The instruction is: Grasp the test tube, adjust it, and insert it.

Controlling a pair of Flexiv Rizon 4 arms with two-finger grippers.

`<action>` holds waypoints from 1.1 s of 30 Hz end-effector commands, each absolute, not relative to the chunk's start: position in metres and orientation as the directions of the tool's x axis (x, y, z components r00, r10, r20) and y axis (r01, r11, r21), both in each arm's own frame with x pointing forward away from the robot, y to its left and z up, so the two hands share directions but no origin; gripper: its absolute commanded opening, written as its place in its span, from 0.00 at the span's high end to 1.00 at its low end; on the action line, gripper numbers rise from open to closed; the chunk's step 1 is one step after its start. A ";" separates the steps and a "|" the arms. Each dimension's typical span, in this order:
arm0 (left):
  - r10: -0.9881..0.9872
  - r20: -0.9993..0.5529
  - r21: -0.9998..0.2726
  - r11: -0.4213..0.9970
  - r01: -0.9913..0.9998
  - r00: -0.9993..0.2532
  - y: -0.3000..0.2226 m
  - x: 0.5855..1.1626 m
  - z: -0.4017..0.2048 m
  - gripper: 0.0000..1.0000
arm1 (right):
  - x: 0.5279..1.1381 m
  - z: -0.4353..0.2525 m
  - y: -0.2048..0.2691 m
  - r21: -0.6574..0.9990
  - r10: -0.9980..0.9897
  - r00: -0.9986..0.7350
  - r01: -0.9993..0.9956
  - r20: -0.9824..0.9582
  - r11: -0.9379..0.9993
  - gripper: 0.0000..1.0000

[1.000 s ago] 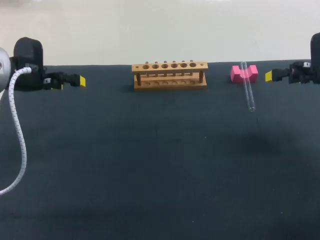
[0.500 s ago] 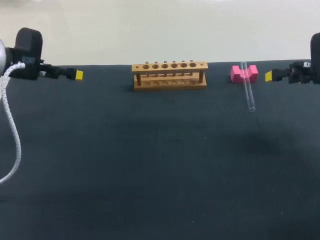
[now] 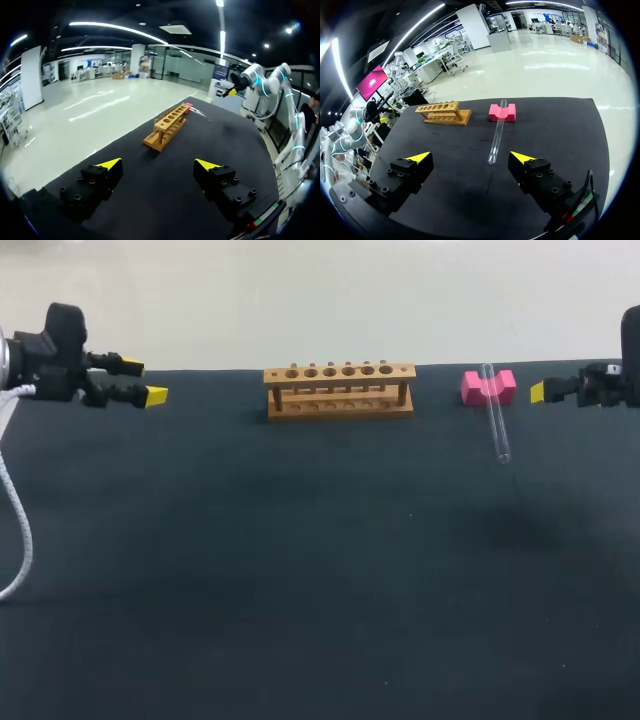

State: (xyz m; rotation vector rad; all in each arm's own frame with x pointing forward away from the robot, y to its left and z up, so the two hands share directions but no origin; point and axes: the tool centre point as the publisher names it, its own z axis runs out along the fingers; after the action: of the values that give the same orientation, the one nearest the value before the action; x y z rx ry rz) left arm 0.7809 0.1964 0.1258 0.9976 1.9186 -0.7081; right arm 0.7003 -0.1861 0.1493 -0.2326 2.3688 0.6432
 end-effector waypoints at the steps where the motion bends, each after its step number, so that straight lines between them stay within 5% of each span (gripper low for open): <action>1: 0.342 -0.903 -0.154 0.308 0.939 -0.260 0.191 0.800 0.116 0.00 | 0.700 0.150 -0.185 0.383 0.002 -0.764 -0.322 -0.645 0.866 0.00; 33: 0.325 -0.924 -0.135 0.219 0.966 -0.203 0.144 0.834 0.088 0.00 | 0.700 0.150 -0.185 0.383 0.002 -0.764 -0.322 -0.645 0.866 0.00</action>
State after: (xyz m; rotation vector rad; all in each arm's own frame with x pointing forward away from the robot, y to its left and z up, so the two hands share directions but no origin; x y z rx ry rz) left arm 0.8318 0.1440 0.0886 1.2177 1.6878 -0.9932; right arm 0.7003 -0.1860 0.1494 -0.2326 2.3690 0.6429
